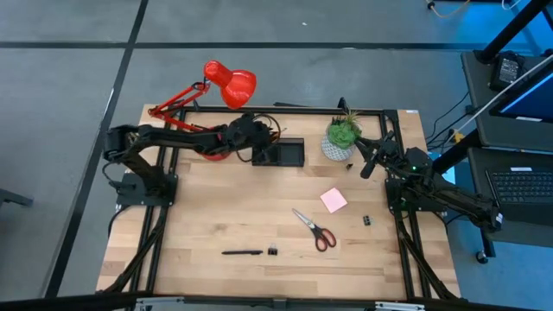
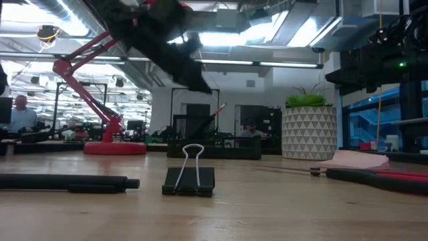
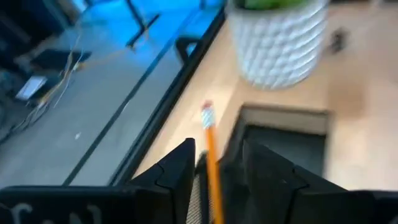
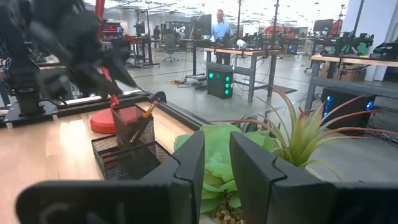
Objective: Pick and place office supplies into organizer
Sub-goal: Put the pen into the desk organizer
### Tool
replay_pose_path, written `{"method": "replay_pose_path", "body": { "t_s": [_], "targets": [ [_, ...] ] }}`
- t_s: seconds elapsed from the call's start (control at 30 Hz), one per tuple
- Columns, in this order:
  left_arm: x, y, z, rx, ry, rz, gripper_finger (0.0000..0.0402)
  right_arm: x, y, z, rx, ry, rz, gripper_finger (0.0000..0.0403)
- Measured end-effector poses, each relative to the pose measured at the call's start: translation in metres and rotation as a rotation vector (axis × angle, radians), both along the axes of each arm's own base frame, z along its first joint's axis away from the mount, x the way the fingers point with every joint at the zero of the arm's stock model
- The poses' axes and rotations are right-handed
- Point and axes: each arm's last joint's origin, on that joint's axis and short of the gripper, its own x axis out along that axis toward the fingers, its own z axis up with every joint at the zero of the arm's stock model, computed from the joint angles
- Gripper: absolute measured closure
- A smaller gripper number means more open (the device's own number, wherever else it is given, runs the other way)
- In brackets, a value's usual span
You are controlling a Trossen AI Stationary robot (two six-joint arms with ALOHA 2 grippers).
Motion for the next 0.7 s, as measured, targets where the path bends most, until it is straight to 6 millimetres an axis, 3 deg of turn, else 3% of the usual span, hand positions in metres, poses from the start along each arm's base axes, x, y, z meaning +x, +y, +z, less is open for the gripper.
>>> {"method": "replay_pose_path", "body": {
  "t_s": [0.17, 0.3, 0.47, 0.7],
  "targets": [
    [-0.007, -0.029, 0.029, 0.003, -0.071, -0.221, 0.0271, 0.0, 0.0, 0.0, 0.0, 0.0, 0.0, 0.0323],
    [-0.011, -0.06, 0.04, -0.109, -0.105, -0.446, 0.0271, 0.0, 0.0, 0.0, 0.0, 0.0, 0.0, 0.0323],
    [-0.012, -0.105, 0.035, -0.251, -0.051, -0.616, 0.0272, 0.0, 0.0, 0.0, 0.003, -0.002, 0.0, 0.0323],
    [-0.009, -0.169, 0.012, -0.387, 0.054, -0.732, 0.0272, 0.0, 0.0, 0.0, 0.004, -0.003, 0.0, 0.0323]
  ]
}}
